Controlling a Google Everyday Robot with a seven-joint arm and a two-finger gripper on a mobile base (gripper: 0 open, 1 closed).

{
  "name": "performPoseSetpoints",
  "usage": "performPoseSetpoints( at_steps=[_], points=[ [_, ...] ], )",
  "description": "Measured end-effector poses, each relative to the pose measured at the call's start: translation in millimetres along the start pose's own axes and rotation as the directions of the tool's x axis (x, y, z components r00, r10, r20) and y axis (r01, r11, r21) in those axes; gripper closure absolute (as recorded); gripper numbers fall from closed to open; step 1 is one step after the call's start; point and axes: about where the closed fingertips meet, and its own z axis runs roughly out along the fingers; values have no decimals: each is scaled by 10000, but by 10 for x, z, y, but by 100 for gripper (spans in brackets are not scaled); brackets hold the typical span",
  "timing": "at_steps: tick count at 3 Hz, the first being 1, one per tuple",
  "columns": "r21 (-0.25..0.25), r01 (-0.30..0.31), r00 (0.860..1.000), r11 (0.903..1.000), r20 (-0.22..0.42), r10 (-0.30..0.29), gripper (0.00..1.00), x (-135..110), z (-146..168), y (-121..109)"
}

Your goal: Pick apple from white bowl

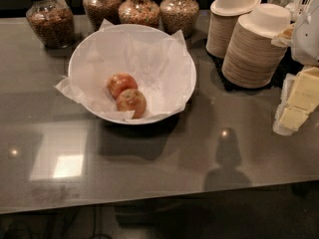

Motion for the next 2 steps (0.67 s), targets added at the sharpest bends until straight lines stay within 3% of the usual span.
performPoseSetpoints(
  at_steps=[2],
  points=[
    [-3,129,9998,9999,130,-129,0,-115,51,10]
  ],
)
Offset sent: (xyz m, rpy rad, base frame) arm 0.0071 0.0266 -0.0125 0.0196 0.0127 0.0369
